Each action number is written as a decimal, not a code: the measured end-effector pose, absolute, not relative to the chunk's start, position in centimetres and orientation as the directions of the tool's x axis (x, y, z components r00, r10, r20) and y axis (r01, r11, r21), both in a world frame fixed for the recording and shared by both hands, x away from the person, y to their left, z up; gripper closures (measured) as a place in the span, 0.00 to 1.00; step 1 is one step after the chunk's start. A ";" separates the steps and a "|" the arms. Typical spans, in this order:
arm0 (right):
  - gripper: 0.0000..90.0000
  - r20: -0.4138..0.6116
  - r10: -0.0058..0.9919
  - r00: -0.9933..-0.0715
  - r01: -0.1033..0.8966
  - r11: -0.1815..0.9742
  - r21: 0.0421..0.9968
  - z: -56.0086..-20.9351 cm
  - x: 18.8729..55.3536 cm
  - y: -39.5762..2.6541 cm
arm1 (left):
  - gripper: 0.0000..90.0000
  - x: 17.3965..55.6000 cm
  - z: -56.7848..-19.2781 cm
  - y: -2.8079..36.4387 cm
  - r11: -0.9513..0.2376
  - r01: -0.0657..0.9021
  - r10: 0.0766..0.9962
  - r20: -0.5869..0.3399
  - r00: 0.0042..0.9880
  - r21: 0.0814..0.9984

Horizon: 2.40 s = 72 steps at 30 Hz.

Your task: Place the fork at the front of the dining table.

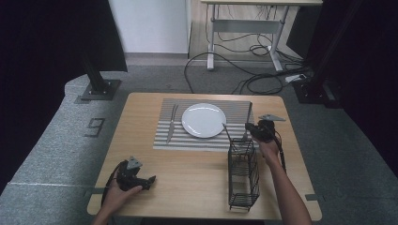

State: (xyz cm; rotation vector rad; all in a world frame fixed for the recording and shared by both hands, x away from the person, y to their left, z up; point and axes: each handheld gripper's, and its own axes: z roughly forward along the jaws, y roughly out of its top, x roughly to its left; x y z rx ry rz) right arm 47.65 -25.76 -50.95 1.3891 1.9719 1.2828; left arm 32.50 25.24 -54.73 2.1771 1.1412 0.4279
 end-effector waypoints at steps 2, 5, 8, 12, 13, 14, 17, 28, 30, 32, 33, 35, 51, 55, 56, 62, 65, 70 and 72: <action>0.92 0.189 0.891 -0.414 0.532 0.068 0.844 -51.1 48.0 -26.0 | 0.03 32.5 -54.7 25.2 -0.422 0.614 0.821 -0.007 0.571 0.667; 0.92 0.194 0.891 -0.410 0.539 0.065 0.840 -51.4 48.5 -25.9 | 0.04 32.5 -54.7 25.2 -0.422 0.614 0.821 -0.007 0.571 0.667; 0.92 0.196 0.892 -0.406 0.544 0.063 0.837 -51.6 49.0 -25.5 | 0.04 32.5 -54.7 25.2 -0.422 0.614 0.821 -0.007 0.571 0.667; 0.92 0.216 0.891 -0.400 0.562 0.051 0.826 -52.2 49.6 -25.3 | 0.03 32.5 -54.7 25.2 -0.422 0.614 0.821 -0.007 0.571 0.667; 0.92 0.232 0.890 -0.392 0.569 0.037 0.821 -52.4 49.8 -25.4 | 0.03 32.5 -54.7 25.2 -0.422 0.614 0.821 -0.006 0.571 0.667; 0.92 0.253 0.889 -0.382 0.580 0.017 0.814 -52.6 49.9 -25.5 | 0.03 32.5 -54.7 25.2 -0.421 0.614 0.821 -0.007 0.570 0.667; 0.91 0.297 0.885 -0.359 0.605 -0.022 0.796 -53.1 50.2 -26.0 | 0.04 32.5 -54.7 25.2 -0.421 0.614 0.821 -0.006 0.570 0.667; 0.90 0.303 0.891 -0.338 0.613 -0.035 0.789 -53.5 50.4 -26.1 | 0.03 32.5 -54.7 25.2 -0.419 0.617 0.824 -0.007 0.566 0.667; 0.90 0.312 0.890 -0.331 0.621 -0.043 0.782 -53.6 50.4 -26.2 | 0.03 32.5 -54.7 25.2 -0.419 0.617 0.824 -0.007 0.567 0.667; 0.90 0.318 0.889 -0.330 0.627 -0.046 0.778 -53.7 50.5 -26.3 | 0.03 32.5 -54.7 25.2 -0.418 0.617 0.824 -0.007 0.567 0.667; 0.89 0.323 0.888 -0.327 0.631 -0.049 0.775 -53.8 50.5 -26.3 | 0.03 32.5 -54.7 25.2 -0.418 0.617 0.824 -0.007 0.567 0.667; 0.89 0.333 0.885 -0.325 0.639 -0.054 0.767 -54.0 50.6 -26.3 | 0.03 32.5 -54.7 25.2 -0.419 0.617 0.824 -0.007 0.567 0.667; 0.86 0.344 0.898 -0.275 0.689 -0.065 0.722 -55.5 51.0 -26.6 | 0.03 32.5 -54.7 25.2 -0.419 0.617 0.824 -0.006 0.566 0.667; 0.80 0.333 0.895 -0.298 0.672 -0.051 0.739 -54.5 50.4 -26.9 | 0.04 32.5 -54.7 25.2 -0.419 0.616 0.824 -0.006 0.566 0.667; 0.79 0.326 0.893 -0.311 0.660 -0.044 0.750 -54.2 50.1 -27.0 | 0.04 32.5 -54.7 25.2 -0.419 0.616 0.824 -0.007 0.567 0.667; 0.70 0.254 0.883 -0.395 0.627 0.058 0.777 -52.9 47.5 -27.9 | 0.04 32.5 -54.7 25.2 -0.419 0.615 0.823 -0.006 0.568 0.668; 0.69 0.244 0.871 -0.427 0.634 0.096 0.767 -53.0 46.2 -28.4 | 0.04 32.5 -54.7 25.2 -0.421 0.614 0.822 -0.005 0.569 0.668; 0.66 0.244 0.846 -0.474 0.615 0.120 0.779 -53.3 44.6 -28.8 | 0.04 32.5 -54.7 25.2 -0.420 0.613 0.823 -0.005 0.569 0.670; 0.66 0.242 0.834 -0.496 0.608 0.135 0.782 -53.4 44.1 -28.7 | 0.04 32.5 -54.7 25.2 -0.419 0.613 0.823 -0.006 0.568 0.670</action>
